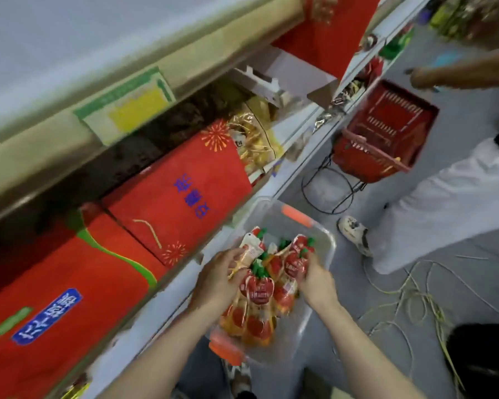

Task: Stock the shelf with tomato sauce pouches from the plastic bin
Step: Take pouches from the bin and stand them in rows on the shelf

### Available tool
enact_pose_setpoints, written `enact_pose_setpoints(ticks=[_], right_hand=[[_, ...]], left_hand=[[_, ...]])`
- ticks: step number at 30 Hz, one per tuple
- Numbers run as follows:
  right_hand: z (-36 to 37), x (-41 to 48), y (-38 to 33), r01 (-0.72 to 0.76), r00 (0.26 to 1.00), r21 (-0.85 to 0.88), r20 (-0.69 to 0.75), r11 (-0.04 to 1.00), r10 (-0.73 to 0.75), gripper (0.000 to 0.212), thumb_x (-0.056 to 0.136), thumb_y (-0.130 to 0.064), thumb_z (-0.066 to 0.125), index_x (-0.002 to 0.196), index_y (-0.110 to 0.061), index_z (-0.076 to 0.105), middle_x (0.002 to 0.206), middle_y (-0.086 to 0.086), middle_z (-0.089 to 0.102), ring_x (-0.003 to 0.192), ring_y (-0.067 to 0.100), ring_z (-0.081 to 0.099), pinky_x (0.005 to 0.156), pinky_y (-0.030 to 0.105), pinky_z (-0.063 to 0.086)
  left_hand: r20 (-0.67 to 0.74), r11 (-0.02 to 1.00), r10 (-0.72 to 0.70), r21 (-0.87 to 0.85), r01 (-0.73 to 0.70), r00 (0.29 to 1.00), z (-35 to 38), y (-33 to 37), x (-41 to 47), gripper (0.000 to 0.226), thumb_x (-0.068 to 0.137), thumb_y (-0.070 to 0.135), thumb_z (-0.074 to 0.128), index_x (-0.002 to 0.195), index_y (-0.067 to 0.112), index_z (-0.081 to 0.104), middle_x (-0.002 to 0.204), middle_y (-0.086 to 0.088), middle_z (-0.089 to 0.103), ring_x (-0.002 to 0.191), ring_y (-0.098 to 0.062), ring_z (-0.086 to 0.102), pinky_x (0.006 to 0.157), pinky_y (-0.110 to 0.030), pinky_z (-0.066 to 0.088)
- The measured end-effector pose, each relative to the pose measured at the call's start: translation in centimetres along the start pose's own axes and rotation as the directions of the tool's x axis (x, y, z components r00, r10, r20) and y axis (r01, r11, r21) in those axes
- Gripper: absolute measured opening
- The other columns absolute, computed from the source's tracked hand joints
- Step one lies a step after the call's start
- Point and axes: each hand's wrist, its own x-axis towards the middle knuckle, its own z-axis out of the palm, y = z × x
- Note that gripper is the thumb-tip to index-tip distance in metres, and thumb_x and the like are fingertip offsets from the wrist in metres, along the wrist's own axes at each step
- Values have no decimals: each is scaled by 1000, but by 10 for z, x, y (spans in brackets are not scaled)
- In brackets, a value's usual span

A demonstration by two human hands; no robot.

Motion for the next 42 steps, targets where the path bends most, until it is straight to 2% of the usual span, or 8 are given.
enact_pose_setpoints(ticks=[7,13,18,24,31,34,38,42], right_hand=[[88,89,38,-254,946,-58,195,966,260,57,104,-25,37,152,-7,13,131,26,58,117,40,60,89,39,47],[137,107,58,21,994,-178,107,984,-2,67,98,-20,44,157,-25,11,163,14,16,150,40,15,119,56,19],[152,113,63,156,982,-1,-111,988,-156,70,92,-25,61,151,-20,26,156,21,28,142,43,30,114,55,33],[139,122,53,143,964,247,-256,958,-78,95,86,-18,71,158,-22,8,144,13,31,116,31,51,90,28,39],[120,120,52,-2,983,407,-169,914,77,88,85,-20,76,155,-23,23,139,13,55,119,31,58,88,28,42],[125,118,58,-27,998,334,-45,942,45,56,79,-22,80,129,-16,55,115,10,70,105,35,65,76,25,38],[126,113,59,-109,993,386,-7,916,121,56,82,-22,77,131,-13,51,116,13,70,107,38,64,83,34,45],[115,103,56,-177,984,512,93,840,151,60,77,-24,82,126,-23,47,107,-1,70,104,30,67,95,49,52]], left_hand=[[92,960,-192,226,167,977,93,-73,49,60,92,29,61,146,20,36,149,-1,39,138,-20,37,113,-32,31],[59,925,-244,315,214,968,126,-106,100,69,98,22,49,155,18,10,163,-4,3,149,-23,11,119,-32,14],[112,841,-267,511,176,957,147,-121,127,67,97,8,38,154,17,2,163,-2,-4,150,-24,4,121,-42,16],[-148,943,-81,310,124,986,145,-114,91,43,96,28,51,137,17,49,142,-3,41,133,-22,37,110,-40,38],[-117,866,-390,290,407,914,171,-109,50,104,72,55,76,150,26,14,153,0,29,135,-21,42,102,-36,45],[-174,876,-400,215,431,900,179,-108,51,94,76,46,77,148,26,21,142,2,50,121,-18,57,93,-31,49],[-205,907,-416,-23,421,886,170,-114,42,53,79,41,76,126,23,59,118,5,68,108,-15,64,90,-29,51],[-127,900,-434,-100,424,892,143,-108,33,43,87,41,65,124,20,58,119,1,67,109,-18,63,91,-35,52]])
